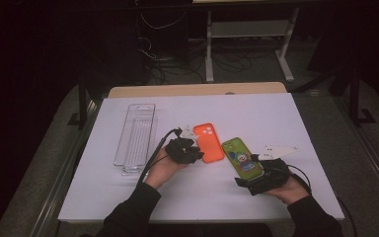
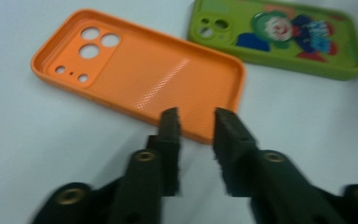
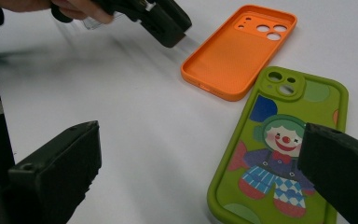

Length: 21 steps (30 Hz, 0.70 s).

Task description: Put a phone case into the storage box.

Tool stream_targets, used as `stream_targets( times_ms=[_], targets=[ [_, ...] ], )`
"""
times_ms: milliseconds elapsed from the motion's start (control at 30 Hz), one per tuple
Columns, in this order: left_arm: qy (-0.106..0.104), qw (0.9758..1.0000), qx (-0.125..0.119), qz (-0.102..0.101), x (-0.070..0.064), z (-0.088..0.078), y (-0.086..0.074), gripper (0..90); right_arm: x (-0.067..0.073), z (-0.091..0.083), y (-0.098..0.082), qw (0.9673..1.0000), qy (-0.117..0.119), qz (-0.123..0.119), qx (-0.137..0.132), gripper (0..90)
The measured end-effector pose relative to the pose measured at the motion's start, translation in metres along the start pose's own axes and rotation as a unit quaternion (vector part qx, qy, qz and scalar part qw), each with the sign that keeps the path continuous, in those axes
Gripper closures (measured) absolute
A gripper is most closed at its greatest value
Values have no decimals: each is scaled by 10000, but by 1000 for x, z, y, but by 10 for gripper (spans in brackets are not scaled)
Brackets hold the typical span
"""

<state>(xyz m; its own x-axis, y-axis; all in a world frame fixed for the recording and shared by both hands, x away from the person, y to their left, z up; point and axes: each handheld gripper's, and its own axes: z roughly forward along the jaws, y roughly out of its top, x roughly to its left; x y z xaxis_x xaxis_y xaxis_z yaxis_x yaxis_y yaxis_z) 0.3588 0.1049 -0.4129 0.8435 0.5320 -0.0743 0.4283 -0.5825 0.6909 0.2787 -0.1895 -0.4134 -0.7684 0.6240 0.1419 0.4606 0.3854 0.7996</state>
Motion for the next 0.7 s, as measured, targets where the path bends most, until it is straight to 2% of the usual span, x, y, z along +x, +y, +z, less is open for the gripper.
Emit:
stream_targets(
  times_ms=[67, 200, 267, 533, 600, 633, 667, 700],
  targets=[
    [-123, 9998, -96, 109, 1, -6, -1, 566, 0, 0, 0, 10000, -3, -1, 2, 0],
    [-386, 9987, -321, 108, -2, -17, -6, 433, 0, 0, 0, 10000, -7, -1, 6, 0],
    [-473, 9979, -398, 201, -4, -23, -8, 378, 0, 0, 0, 10000, -10, 1, 6, 0],
    [-588, 9959, -605, 327, -12, -42, -24, 144, 0, 0, 0, 10000, -32, -3, 19, 0],
    [-566, 9959, -657, 275, -15, -46, -28, 110, 0, 0, 0, 10000, -34, 28, 20, 0],
    [-583, 9957, -635, 333, -15, -47, -30, 80, 0, 0, 0, 10000, -37, 35, 25, 0],
    [-633, 9954, -678, 259, -16, -47, -31, 46, 0, -1, 0, 10000, -46, 54, 28, 0],
    [-664, 9953, -652, 267, -16, -48, -32, 6, 0, -1, 0, 10000, -65, 40, 29, 0]
  ],
)
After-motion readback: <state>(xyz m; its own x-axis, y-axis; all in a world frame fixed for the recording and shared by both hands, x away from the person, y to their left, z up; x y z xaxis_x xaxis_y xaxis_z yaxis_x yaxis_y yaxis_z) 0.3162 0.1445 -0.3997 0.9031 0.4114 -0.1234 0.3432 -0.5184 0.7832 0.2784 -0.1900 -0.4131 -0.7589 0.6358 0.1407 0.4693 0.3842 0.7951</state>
